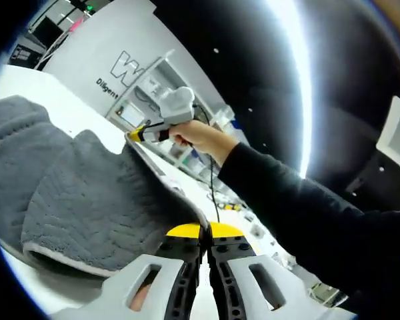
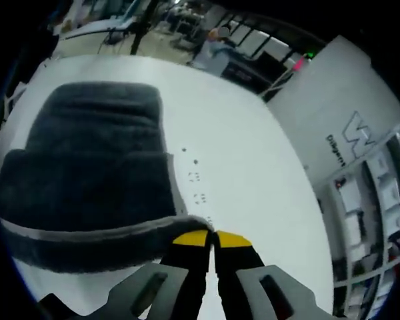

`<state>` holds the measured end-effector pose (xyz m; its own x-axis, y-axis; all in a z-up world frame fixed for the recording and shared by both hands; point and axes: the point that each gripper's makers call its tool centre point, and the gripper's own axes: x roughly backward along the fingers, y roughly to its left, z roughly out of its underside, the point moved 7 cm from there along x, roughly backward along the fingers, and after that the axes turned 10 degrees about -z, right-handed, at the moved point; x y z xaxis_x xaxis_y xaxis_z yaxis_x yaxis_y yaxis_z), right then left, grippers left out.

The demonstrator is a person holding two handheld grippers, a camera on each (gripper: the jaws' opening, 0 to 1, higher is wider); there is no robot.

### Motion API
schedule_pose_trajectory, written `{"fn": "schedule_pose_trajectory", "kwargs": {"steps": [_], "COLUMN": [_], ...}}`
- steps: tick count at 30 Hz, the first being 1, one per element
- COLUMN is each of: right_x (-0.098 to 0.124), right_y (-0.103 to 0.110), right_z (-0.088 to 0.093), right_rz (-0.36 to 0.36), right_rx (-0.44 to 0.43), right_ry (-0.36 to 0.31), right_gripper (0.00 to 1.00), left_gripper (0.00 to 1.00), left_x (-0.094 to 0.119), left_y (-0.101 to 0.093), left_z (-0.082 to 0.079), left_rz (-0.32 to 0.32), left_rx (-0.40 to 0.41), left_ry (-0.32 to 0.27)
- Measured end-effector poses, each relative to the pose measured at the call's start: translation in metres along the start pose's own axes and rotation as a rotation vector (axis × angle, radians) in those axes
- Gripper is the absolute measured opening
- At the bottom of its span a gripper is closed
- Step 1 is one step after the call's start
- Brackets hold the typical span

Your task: Open the folded towel by lifting each exposed corner and separating the folded layers until the towel lies flat within the target outline without major curled edges

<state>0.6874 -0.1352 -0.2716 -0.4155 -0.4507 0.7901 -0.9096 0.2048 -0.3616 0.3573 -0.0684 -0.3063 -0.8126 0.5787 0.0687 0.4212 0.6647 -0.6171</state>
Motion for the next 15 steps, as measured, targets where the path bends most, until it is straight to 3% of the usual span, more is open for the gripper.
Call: {"fn": "schedule_pose_trajectory", "kwargs": {"steps": [10,13,15], "right_x": [0.007,0.012,0.014], "right_y": [-0.009,-0.004,-0.011], "right_z": [0.005,0.01,0.012], "right_rz": [0.025,0.034,0.044], "right_rx": [-0.006,-0.011,-0.013], "right_ry": [-0.022,-0.026,-0.025], "right_gripper": [0.0,0.0,0.0], "left_gripper": [0.01,0.01,0.01], "left_x": [-0.012,-0.018,-0.02], "left_y": [-0.017,-0.02,-0.02], "left_z": [-0.009,-0.01,-0.01], "left_rz": [0.025,0.043,0.042], "left_rx": [-0.178,-0.31,-0.336], "left_ry": [-0.009,0.014,0.019]}}
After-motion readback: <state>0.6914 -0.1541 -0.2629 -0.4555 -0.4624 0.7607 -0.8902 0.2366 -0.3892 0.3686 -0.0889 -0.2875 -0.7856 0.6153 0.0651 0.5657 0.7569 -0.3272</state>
